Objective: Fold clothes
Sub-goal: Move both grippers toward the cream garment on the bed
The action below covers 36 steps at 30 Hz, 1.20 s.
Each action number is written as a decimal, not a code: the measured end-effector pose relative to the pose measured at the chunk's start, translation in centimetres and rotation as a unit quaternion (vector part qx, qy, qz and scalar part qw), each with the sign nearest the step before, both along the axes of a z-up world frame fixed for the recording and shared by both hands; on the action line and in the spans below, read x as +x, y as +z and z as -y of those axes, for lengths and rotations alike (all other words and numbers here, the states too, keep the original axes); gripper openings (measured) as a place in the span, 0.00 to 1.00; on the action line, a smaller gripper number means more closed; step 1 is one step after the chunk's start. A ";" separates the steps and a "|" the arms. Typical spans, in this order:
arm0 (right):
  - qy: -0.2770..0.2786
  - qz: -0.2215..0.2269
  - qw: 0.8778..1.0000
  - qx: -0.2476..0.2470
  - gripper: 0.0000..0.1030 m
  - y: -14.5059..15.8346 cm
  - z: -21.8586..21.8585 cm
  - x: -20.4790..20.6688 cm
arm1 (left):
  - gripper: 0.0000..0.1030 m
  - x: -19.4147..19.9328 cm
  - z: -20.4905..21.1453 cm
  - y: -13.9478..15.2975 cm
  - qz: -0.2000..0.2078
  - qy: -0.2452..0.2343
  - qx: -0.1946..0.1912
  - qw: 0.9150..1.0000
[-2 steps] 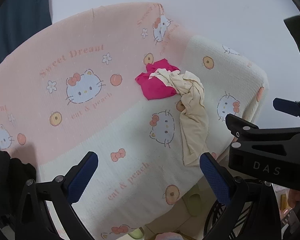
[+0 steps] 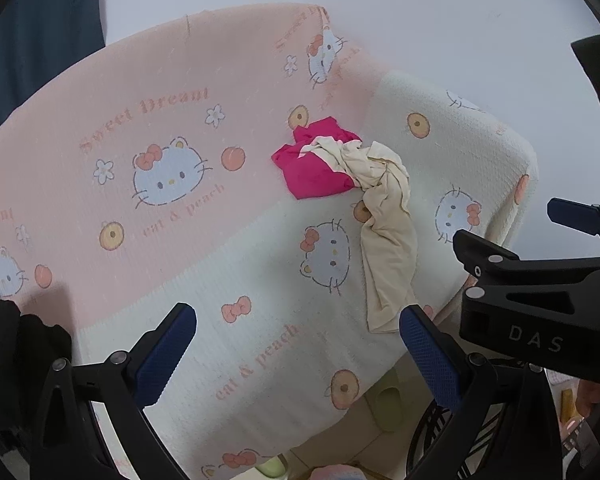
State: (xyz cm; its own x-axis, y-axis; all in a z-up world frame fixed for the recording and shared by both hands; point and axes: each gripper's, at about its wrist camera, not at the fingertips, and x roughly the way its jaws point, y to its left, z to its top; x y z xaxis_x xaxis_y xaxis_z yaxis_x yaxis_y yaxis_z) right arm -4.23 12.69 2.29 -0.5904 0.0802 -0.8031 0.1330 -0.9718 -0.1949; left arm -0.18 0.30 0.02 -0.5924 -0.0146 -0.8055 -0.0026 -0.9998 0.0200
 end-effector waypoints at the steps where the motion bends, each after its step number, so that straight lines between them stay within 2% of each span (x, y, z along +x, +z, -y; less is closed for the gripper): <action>1: 0.001 0.001 1.000 0.000 1.00 -0.1 0.0 0.0 | 1.00 -0.1 -0.1 0.0 0.002 -0.001 0.000 1.000; 9: 0.005 0.012 1.000 -0.001 1.00 -1.1 0.1 0.4 | 1.00 -0.8 -1.3 0.0 0.018 -0.005 -0.001 1.000; 22: -0.003 0.054 0.997 -0.051 1.00 -4.3 -2.1 -1.8 | 1.00 -3.6 -1.8 -6.8 0.070 -0.042 0.057 0.995; 28: -0.013 0.085 0.993 -0.085 0.99 -7.3 -3.6 -3.8 | 1.00 -4.9 -1.7 -9.8 0.097 -0.065 0.124 0.985; 31: -0.021 0.110 0.987 -0.114 0.99 -9.1 -4.4 -4.9 | 1.00 -5.7 -2.0 -11.1 0.096 -0.079 0.124 0.984; 33: -0.024 0.130 0.980 -0.145 0.98 -10.7 -5.1 -5.6 | 1.00 -6.1 -2.2 -12.1 0.097 -0.087 0.104 0.986; 36: -0.040 0.151 0.970 -0.189 0.90 -13.2 -6.0 -6.3 | 1.00 -6.4 -2.8 -14.0 0.099 -0.111 0.080 0.986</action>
